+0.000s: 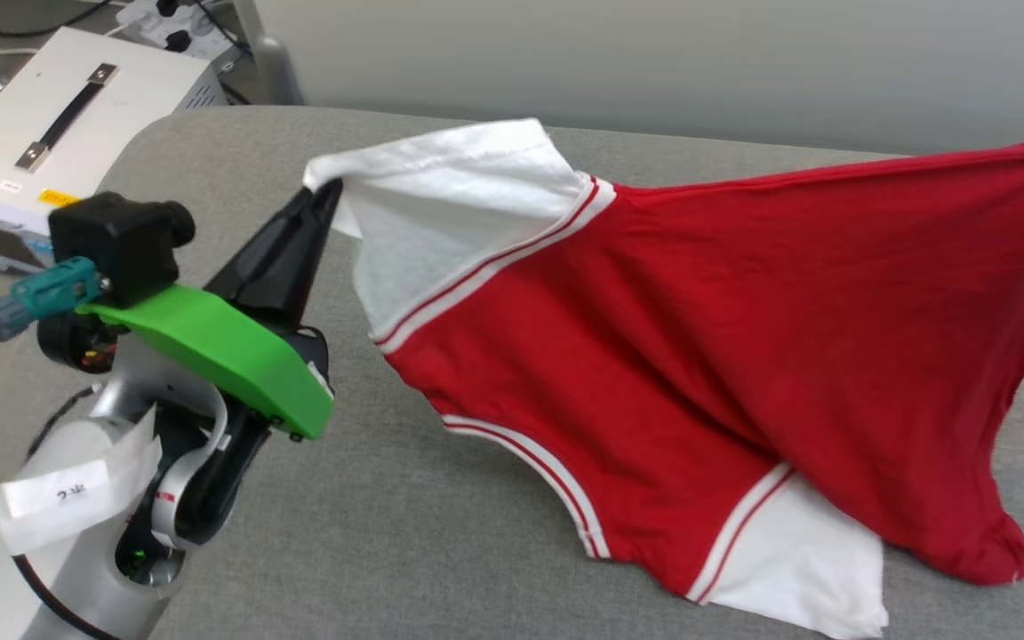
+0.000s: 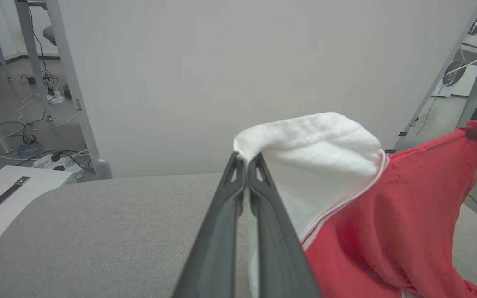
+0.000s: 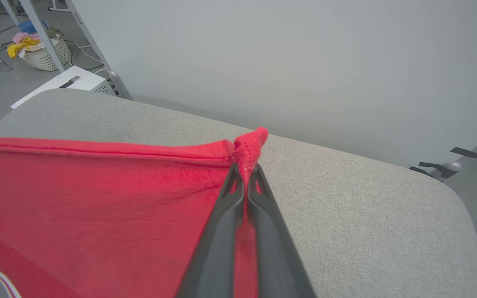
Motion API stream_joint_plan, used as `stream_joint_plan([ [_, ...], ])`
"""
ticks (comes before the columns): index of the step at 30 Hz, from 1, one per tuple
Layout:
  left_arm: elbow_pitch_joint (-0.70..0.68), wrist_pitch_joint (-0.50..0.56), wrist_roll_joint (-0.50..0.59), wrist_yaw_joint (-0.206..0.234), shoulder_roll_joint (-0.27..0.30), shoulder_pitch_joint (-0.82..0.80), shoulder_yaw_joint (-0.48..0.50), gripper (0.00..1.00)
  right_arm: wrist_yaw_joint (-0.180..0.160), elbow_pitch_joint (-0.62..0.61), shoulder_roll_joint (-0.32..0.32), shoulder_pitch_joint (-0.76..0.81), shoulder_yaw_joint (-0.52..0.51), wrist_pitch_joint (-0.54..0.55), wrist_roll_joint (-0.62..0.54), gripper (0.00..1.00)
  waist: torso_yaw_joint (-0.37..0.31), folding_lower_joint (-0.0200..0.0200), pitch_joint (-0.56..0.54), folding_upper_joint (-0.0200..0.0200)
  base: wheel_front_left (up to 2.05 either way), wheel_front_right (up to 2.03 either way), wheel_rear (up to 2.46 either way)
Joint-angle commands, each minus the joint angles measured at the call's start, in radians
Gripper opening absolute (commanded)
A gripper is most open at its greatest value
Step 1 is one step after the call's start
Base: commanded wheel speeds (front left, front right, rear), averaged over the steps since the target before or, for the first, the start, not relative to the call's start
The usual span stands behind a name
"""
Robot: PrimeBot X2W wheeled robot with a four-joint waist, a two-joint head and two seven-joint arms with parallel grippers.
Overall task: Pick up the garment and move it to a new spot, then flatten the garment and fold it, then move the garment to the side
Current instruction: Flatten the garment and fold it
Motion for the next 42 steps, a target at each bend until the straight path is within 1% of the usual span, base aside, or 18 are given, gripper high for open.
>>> stream_joint_plan([
  [1,-0.012,-0.005,0.015,0.012,0.011,-0.029,0.015,0.0,-0.001,-0.016,-0.004,0.02,0.0,-0.014,0.006,0.0,-0.053,0.0,-0.038,0.0,0.0,0.0,0.0],
  [9,-0.078,-0.02,0.066,0.033,0.047,-0.102,0.061,0.0,-0.001,-0.13,-0.001,0.045,-0.027,-0.08,0.016,0.0,-0.107,0.0,-0.06,0.0,0.0,0.0,0.0],
  [13,-0.102,-0.033,0.098,0.038,0.063,-0.143,0.079,0.0,-0.001,-0.181,0.008,0.054,-0.054,-0.097,0.019,0.0,-0.124,0.0,-0.065,0.0,0.0,0.0,0.0],
  [16,-0.119,-0.037,0.123,0.04,0.077,-0.178,0.091,0.0,-0.001,-0.201,0.001,0.053,-0.066,-0.117,0.026,0.0,-0.132,0.0,-0.061,0.0,0.0,0.0,0.0],
  [20,-0.142,-0.038,0.147,0.04,0.096,-0.226,0.108,0.0,-0.001,-0.227,0.006,0.047,-0.08,-0.139,0.037,0.0,-0.144,0.0,-0.04,0.0,0.0,0.0,0.0],
  [25,-0.157,-0.011,0.167,0.022,0.13,-0.304,0.121,0.0,-0.001,-0.259,0.014,0.014,-0.103,-0.157,0.045,0.0,-0.153,0.0,0.024,0.0,0.0,0.0,0.0],
  [30,-0.134,0.034,0.16,-0.015,0.163,-0.402,0.132,0.0,-0.001,-0.265,0.004,-0.049,-0.115,-0.176,0.043,0.0,-0.154,0.0,0.111,0.0,0.0,0.0,0.0],
  [33,-0.094,0.059,0.149,-0.048,0.188,-0.484,0.148,0.0,-0.001,-0.254,-0.007,-0.11,-0.113,-0.19,0.037,0.0,-0.155,0.0,0.18,0.0,0.0,0.0,0.0],
  [36,-0.041,0.083,0.129,-0.087,0.198,-0.577,0.157,0.0,-0.001,-0.222,-0.016,-0.195,-0.1,-0.206,0.031,0.0,-0.156,0.0,0.25,0.0,0.0,0.0,0.0],
  [40,0.068,0.109,0.134,-0.157,0.217,-0.745,0.152,0.0,-0.001,-0.158,-0.034,-0.358,-0.046,-0.253,-0.004,0.0,-0.16,0.0,0.36,0.0,0.0,0.0,0.0],
  [41,0.156,0.111,0.157,-0.204,0.215,-0.866,0.135,0.0,-0.001,-0.088,-0.035,-0.475,-0.002,-0.297,-0.028,0.0,-0.163,0.0,0.425,0.0,0.0,0.0,0.0],
  [42,0.193,0.112,0.168,-0.222,0.212,-0.916,0.126,0.0,-0.001,-0.057,-0.035,-0.523,0.013,-0.313,-0.039,0.0,-0.163,0.0,0.451,0.0,0.0,0.0,0.0],
])
